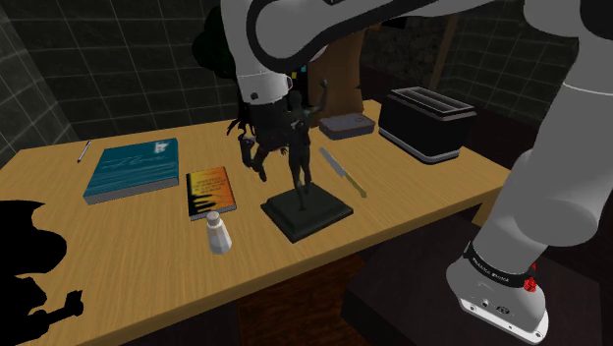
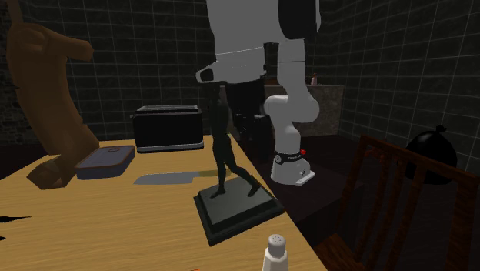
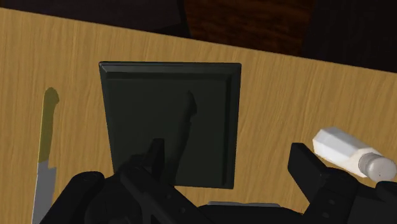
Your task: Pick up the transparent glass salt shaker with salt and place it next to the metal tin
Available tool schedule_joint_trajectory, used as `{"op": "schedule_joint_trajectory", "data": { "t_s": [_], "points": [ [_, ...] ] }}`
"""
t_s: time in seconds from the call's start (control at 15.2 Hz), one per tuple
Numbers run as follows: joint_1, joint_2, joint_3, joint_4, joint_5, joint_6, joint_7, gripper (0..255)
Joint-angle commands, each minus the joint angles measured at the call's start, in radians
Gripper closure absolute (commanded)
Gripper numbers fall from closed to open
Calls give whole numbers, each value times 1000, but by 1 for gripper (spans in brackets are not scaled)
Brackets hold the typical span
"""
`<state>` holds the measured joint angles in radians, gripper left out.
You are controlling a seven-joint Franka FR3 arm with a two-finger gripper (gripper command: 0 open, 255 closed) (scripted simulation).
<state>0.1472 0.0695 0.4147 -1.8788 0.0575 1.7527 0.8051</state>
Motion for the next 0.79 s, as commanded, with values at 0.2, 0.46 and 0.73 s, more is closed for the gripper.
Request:
{"op": "schedule_joint_trajectory", "data": {
  "t_s": [0.2, 0.46, 0.73],
  "points": [
    [61, 225, 19, 201, -65, -16, 124, 0],
    [129, 407, 13, 401, -117, -53, 203, 0],
    [213, 609, -6, 663, -161, -127, 262, 0]
  ]
}}
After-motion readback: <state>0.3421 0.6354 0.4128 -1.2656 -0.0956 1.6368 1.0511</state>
